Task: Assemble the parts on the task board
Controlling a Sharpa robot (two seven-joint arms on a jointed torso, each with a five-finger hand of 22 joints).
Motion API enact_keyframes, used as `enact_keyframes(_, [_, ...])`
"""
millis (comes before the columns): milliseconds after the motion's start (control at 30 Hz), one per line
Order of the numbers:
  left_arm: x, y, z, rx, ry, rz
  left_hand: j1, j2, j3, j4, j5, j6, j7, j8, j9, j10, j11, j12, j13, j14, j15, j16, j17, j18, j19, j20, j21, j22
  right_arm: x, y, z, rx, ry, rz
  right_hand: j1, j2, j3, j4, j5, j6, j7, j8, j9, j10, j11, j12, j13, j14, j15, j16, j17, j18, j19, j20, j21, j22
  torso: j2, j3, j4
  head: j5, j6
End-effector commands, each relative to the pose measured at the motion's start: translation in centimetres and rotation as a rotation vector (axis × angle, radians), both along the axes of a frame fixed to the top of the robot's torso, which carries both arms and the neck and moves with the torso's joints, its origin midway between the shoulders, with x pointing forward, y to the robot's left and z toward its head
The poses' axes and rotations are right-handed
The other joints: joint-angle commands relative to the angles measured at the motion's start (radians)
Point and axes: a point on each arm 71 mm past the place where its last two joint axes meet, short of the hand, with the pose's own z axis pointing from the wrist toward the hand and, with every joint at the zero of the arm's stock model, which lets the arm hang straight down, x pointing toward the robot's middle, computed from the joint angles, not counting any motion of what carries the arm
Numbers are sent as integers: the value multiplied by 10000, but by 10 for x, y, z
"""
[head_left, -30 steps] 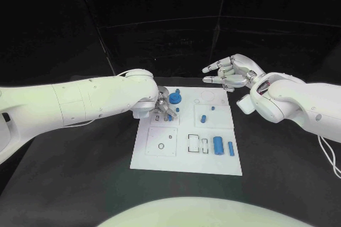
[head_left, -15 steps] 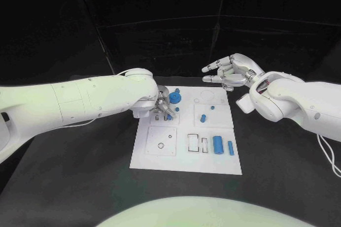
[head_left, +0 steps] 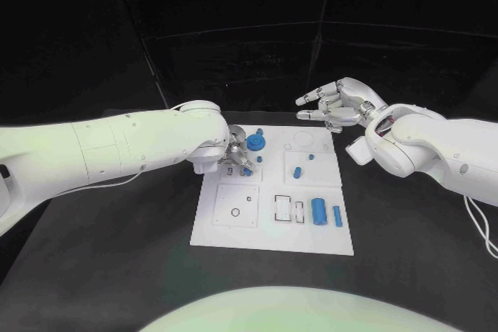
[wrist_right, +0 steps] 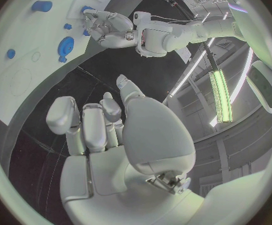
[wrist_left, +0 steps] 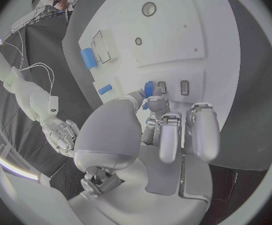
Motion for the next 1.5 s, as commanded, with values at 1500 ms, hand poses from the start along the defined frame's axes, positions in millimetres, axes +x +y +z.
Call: enact_keyframes(1500, [-16,24,-14,-396,-2202,461,-813,-552,3046,-2006,47,-38,-93,414,490,361,-83,75,75,1055,-25,31,2633,-177,81,-3,16,117,3,-5,1,16,-48,-9,-172,32,-175,88,21,-82,-22,111,-5,66,-18,72,-18,151,-80,-111,1,179,64,-49,-100,-34,12,-2,-2,91,-135])
